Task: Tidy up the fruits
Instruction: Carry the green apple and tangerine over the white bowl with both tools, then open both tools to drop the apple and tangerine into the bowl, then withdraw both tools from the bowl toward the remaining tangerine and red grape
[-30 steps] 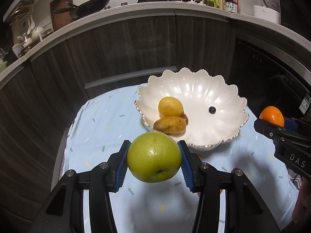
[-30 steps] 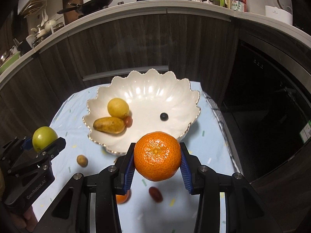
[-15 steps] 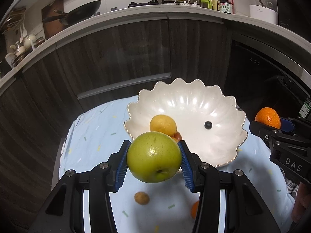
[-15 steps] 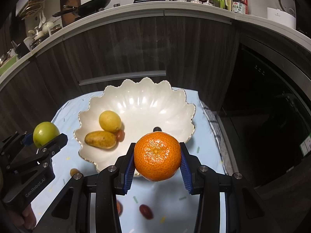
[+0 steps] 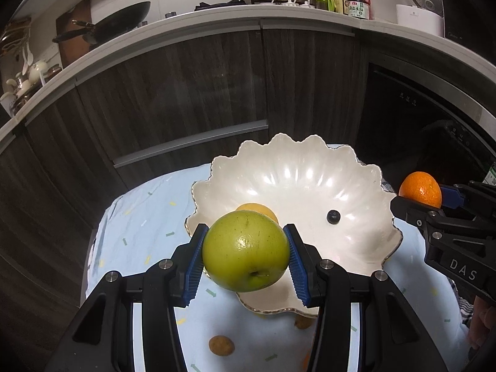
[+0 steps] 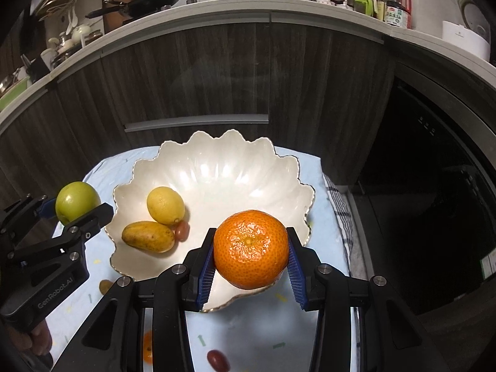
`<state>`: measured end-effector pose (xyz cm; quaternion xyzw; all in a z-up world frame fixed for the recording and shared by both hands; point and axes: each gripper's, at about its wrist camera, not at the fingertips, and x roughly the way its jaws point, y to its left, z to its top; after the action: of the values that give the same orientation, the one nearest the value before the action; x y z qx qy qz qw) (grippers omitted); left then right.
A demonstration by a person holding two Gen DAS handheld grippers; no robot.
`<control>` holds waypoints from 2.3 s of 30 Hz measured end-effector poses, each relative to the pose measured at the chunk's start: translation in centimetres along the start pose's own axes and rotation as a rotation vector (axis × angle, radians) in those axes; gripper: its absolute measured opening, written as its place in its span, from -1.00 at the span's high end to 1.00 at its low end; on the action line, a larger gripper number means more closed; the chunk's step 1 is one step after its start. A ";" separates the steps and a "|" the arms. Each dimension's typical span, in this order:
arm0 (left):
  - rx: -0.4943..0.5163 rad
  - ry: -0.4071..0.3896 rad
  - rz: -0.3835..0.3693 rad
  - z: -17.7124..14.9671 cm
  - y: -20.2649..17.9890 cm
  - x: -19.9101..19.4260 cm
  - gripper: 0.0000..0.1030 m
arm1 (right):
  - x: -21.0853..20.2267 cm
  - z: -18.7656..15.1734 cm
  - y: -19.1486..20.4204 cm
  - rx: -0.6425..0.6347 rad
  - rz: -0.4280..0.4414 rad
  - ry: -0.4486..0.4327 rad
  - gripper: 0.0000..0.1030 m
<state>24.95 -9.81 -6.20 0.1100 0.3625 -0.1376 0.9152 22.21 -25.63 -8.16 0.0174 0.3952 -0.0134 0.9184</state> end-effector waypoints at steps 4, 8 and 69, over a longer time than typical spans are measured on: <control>0.002 0.011 -0.003 0.1 0.1 0.8 0.07 | 0.9 0.2 0.1 -0.013 0.006 0.014 0.18; 0.008 0.020 -0.007 0.1 0.1 1.8 0.07 | 1.7 0.3 0.3 -0.024 0.012 0.028 0.18; -0.025 -0.005 0.061 -1.0 0.3 -1.5 -0.90 | 0.0 -0.1 -0.5 -0.025 -0.023 0.015 -0.46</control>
<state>23.41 -8.95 -5.83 0.1093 0.3583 -0.1053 0.9212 22.11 -26.13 -8.19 0.0013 0.4023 -0.0188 0.9153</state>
